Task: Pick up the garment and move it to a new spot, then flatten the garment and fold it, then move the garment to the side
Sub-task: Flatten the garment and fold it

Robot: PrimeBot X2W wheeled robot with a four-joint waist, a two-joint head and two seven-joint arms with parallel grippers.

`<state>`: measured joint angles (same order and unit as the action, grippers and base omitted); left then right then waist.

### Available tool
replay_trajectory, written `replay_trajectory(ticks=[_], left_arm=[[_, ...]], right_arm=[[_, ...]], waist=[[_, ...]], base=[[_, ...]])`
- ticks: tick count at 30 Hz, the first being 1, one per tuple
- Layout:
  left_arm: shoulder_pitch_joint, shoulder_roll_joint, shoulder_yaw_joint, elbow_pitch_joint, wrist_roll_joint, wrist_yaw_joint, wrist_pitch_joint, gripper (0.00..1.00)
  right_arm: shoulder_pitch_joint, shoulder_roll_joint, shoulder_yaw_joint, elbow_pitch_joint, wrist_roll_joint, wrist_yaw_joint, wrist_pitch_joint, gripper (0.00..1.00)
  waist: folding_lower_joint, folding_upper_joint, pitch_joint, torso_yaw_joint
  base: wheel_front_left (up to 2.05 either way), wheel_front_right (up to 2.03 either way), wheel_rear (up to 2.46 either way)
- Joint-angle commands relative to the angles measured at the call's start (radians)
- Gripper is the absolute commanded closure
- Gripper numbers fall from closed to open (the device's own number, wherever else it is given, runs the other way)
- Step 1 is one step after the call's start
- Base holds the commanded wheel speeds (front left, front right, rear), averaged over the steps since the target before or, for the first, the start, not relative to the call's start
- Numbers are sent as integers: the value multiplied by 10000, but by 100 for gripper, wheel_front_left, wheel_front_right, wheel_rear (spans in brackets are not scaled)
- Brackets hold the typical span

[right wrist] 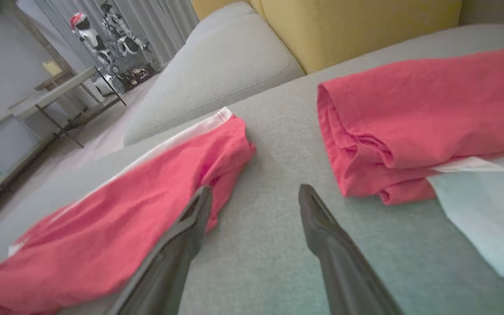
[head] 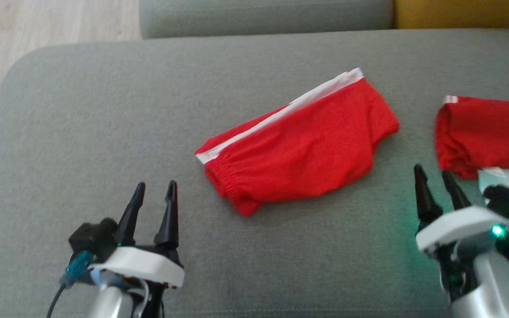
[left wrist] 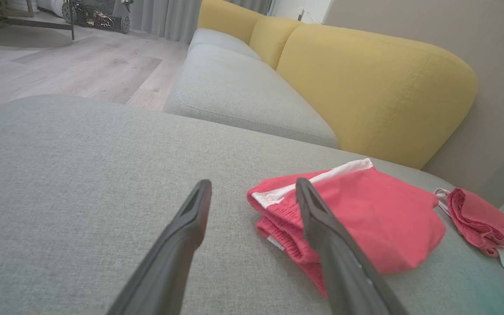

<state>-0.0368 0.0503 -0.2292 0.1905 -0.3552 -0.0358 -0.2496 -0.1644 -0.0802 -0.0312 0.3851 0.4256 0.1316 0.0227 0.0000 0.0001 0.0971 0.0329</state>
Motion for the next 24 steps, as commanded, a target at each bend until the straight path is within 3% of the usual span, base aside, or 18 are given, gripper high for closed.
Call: replay_trajectory(ticks=[1, 4, 14, 24], left_arm=[[-539, 0, 174, -257, -130, -30, -122, 0], [-688, 0, 1, -128, -94, -38, -122, 0], [-1023, -1, -715, 25, 247, 122, -122, 0], [-1186, -1, -1024, 16, 94, 224, -122, 0]], right_arm=[[-656, 40, 42, -161, 328, -9, 180, 0], [-1173, 138, -414, 352, 869, -9, 655, 0], [-2733, 239, -1726, 2074, 1131, -9, 1417, 0], [-3721, 147, -2297, 3357, 417, -9, 1506, 0]], waist=[[0, -1, 285, 333], [0, -1, 484, 655], [0, -1, 985, 1657], [0, -1, 1258, 2037]], base=[[0, 0, 0], [0, 0, 0], [0, 0, 0], [0, 0, 0]])
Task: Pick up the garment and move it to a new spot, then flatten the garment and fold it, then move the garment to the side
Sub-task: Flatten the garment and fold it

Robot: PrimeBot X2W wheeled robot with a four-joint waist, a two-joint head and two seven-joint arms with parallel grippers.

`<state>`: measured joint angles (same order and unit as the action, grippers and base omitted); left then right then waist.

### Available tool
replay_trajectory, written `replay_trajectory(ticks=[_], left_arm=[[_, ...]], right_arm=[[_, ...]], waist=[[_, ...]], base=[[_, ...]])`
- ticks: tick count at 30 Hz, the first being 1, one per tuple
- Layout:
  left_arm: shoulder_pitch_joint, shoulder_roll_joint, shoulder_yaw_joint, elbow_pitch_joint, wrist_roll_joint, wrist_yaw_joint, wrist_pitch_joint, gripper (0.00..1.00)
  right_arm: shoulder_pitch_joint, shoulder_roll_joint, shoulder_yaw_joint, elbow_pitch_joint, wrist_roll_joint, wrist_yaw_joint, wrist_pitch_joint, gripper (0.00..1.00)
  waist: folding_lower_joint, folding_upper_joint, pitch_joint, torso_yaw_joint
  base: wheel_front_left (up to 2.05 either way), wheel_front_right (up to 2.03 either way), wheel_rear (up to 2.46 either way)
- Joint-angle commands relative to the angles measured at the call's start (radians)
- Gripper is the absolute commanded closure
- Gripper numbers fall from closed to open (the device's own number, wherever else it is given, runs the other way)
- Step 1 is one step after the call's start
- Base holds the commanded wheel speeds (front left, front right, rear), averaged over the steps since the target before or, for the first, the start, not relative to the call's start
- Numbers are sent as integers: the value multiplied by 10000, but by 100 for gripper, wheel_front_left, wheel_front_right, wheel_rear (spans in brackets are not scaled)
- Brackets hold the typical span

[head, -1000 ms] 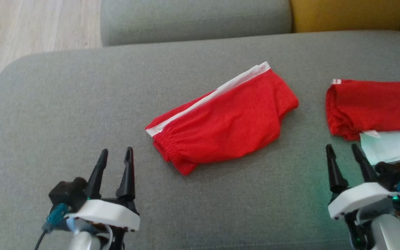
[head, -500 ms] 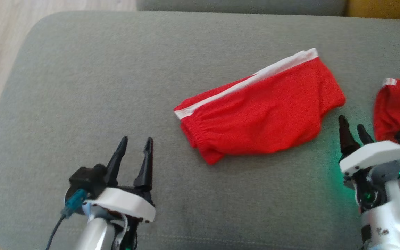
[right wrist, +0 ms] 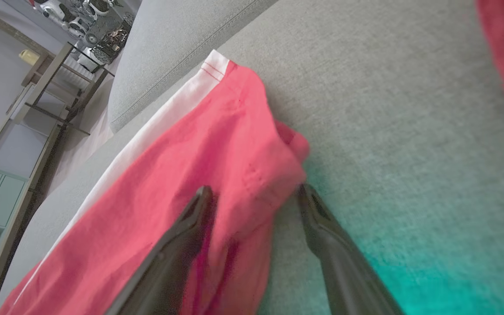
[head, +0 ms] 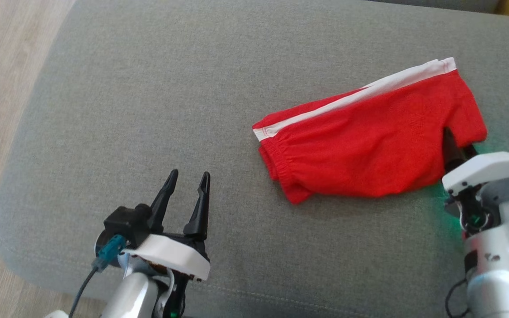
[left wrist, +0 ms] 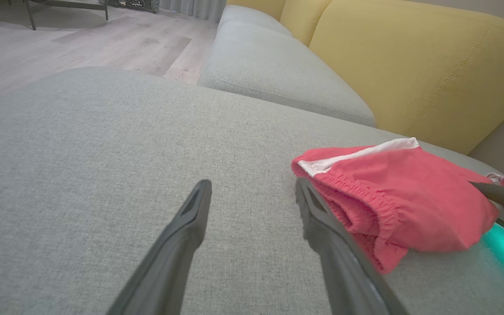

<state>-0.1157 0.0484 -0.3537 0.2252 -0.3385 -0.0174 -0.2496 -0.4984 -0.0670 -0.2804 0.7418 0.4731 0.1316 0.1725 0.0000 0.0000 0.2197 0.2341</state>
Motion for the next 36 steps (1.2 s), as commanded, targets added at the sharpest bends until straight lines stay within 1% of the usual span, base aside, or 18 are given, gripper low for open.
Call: replay_trajectory(ticks=[1, 11, 12, 13, 14, 20, 26, 30, 32, 36], left_arm=[[-423, 18, 208, -340, -96, 46, -122, 0], [-687, 18, 108, -433, -242, 94, -122, 0], [-698, 18, 115, -425, -251, 95, -122, 0], [-704, 18, 128, -413, -259, 95, -122, 0], [-706, 18, 143, -395, -259, 95, -122, 0], [-706, 18, 249, -318, -254, 104, -122, 0], [-583, 18, 300, -342, -294, 143, -122, 0], [-451, 18, 273, -355, -316, 161, -122, 0], [-394, 18, 266, -345, -307, 160, -122, 0], [-299, 18, 313, -335, -283, 155, -122, 0]], right_arm=[[-494, -4, 122, -46, -162, -9, 7, 0], [-1646, -128, -185, 1272, -1018, -9, -62, 0], [-1726, -126, -126, 1350, -1077, -9, -84, 11], [-1802, -125, -47, 1397, -1121, -9, -132, 67], [-1866, -124, 33, 1412, -1133, -9, -196, 100], [-1842, -368, 410, 1182, -877, -9, -625, 100], [-1171, -615, 613, 354, -138, -9, -792, 100], [-322, -599, 747, -505, 217, -9, -786, 100], [171, -545, 659, -948, 319, -9, -790, 100], [1170, -262, 526, -1896, 425, -9, -627, 100]], waist=[[0, 0, 58, 44], [0, 0, 397, 87], [0, 0, 409, 70], [0, 0, 412, 46], [0, 0, 403, 16], [0, 0, 196, -274], [0, 0, -104, -683], [0, 0, -302, -979], [0, 0, -398, -1104], [0, 0, -585, -1313]], base=[[0, 0, 0], [0, 0, 0], [0, 0, 0], [0, 0, 0], [0, 0, 0], [0, 0, 0], [0, 0, 0], [0, 0, 0], [0, 0, 0], [0, 0, 0]])
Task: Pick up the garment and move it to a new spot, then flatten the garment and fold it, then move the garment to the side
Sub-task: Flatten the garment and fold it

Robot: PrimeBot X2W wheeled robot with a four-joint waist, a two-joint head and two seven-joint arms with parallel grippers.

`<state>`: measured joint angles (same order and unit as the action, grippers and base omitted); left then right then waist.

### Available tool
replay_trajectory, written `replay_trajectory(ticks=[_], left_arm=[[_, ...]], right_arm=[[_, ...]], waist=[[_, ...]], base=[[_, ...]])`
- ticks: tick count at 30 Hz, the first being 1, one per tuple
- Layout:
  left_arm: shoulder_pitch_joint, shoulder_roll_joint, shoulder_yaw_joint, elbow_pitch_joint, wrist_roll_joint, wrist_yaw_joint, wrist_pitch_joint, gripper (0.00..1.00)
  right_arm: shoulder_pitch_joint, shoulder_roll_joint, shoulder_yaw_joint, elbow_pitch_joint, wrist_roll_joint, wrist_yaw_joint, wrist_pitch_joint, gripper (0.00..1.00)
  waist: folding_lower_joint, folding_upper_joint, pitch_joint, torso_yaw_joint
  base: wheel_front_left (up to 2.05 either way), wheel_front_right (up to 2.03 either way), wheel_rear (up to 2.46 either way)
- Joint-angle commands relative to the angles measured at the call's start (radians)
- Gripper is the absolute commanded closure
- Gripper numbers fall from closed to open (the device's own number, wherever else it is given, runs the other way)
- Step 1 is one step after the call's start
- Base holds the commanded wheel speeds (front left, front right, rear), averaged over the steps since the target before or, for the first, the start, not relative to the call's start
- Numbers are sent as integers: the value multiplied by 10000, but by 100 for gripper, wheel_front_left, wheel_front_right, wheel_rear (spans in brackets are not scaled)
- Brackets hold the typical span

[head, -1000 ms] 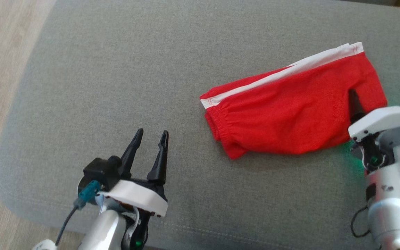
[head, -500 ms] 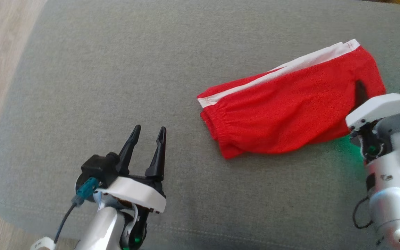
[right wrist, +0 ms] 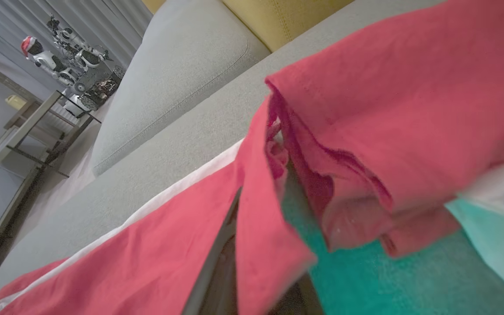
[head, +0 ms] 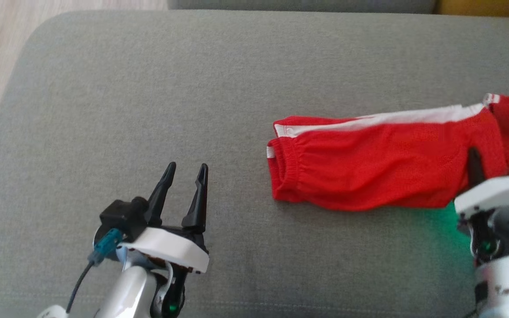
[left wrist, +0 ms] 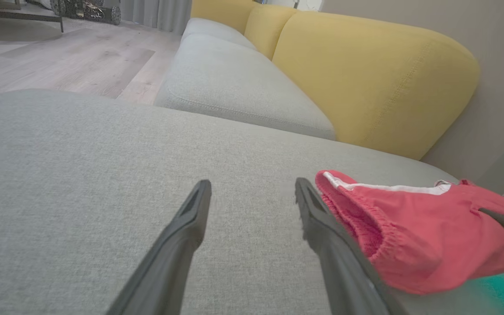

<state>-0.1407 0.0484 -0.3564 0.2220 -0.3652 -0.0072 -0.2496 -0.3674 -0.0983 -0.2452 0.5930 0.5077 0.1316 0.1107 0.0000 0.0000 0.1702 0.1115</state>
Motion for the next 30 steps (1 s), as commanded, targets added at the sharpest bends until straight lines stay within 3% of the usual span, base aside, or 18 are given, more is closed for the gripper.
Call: replay_trajectory(ticks=[1, 11, 30], left_arm=[[-29, 18, 352, -295, -10, 50, -122, 0], [172, 18, 336, -256, 26, 27, -122, 0], [348, 18, 321, -236, 66, 83, -122, 0]], right_arm=[[106, 131, 103, -644, 100, -9, 31, 100], [1426, 462, 17, -1903, 78, -9, 349, 100], [1040, 479, 900, -2563, 32, -9, -914, 100]], waist=[[0, 0, -136, -128], [0, 0, -430, -371], [0, 0, -780, 160]], base=[[0, 0, 0], [0, 0, 0], [0, 0, 0]])
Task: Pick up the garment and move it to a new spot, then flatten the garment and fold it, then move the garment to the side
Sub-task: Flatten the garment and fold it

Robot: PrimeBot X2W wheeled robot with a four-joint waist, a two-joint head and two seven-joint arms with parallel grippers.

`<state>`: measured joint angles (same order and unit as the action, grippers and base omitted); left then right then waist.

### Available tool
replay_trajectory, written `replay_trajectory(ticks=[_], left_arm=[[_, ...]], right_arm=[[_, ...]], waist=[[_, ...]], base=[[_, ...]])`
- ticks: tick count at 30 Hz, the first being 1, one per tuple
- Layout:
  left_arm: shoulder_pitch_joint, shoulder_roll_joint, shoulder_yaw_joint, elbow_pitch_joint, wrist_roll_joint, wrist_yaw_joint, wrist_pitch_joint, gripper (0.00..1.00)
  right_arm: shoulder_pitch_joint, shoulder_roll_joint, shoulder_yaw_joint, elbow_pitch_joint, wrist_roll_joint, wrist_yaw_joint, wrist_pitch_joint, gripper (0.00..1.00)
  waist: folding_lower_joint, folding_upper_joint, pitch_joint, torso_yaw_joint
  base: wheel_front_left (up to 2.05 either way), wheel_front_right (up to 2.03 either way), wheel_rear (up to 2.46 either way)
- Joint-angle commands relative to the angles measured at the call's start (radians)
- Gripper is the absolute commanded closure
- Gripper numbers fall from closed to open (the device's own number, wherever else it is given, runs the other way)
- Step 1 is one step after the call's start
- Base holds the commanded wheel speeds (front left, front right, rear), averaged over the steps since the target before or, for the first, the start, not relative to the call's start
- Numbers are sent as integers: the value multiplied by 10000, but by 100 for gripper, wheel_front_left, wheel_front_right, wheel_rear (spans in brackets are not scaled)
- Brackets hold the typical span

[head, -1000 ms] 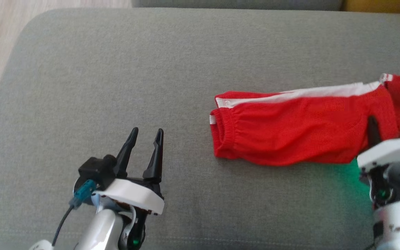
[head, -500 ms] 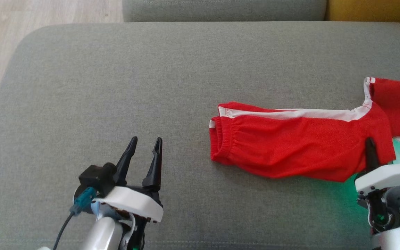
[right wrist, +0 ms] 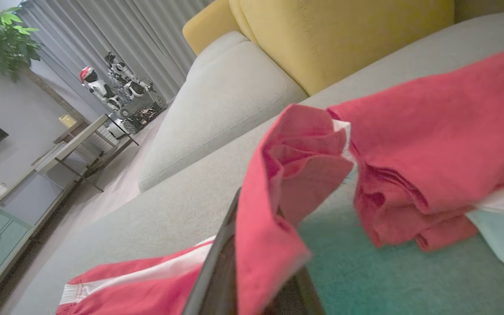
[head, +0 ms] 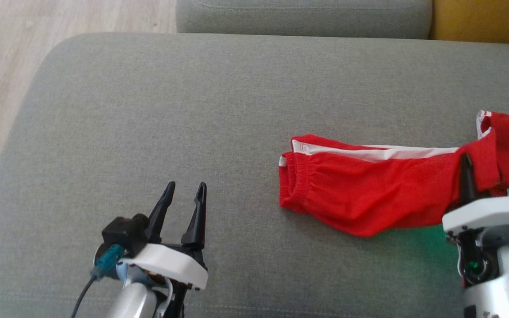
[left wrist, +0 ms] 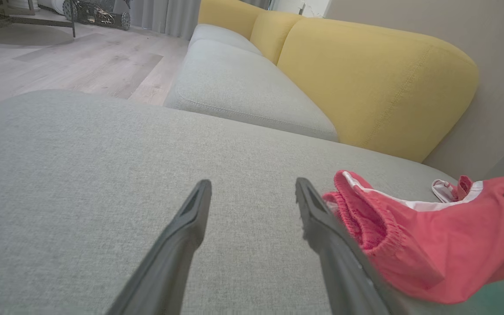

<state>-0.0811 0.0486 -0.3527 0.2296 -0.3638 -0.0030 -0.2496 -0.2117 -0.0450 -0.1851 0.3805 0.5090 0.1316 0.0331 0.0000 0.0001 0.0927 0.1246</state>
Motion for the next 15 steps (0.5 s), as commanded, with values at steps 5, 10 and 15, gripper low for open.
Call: replay_trajectory(ticks=[5, 10, 15], left_arm=[[-227, 16, 279, -288, 47, 36, -122, 0], [-191, 16, 282, -231, 43, 48, -122, 0], [-113, 16, 267, -170, 56, 60, -122, 0]], right_arm=[[-683, -54, 822, -681, 182, -9, -158, 100], [-605, -53, 1959, -1017, 554, -9, -101, 100], [-359, -53, 3333, -1326, 1011, -9, -53, 100]], waist=[[0, -1, -39, 168], [0, -1, -150, 269], [0, -1, -316, 343]], base=[[0, 0, 0], [0, 0, 0], [0, 0, 0]])
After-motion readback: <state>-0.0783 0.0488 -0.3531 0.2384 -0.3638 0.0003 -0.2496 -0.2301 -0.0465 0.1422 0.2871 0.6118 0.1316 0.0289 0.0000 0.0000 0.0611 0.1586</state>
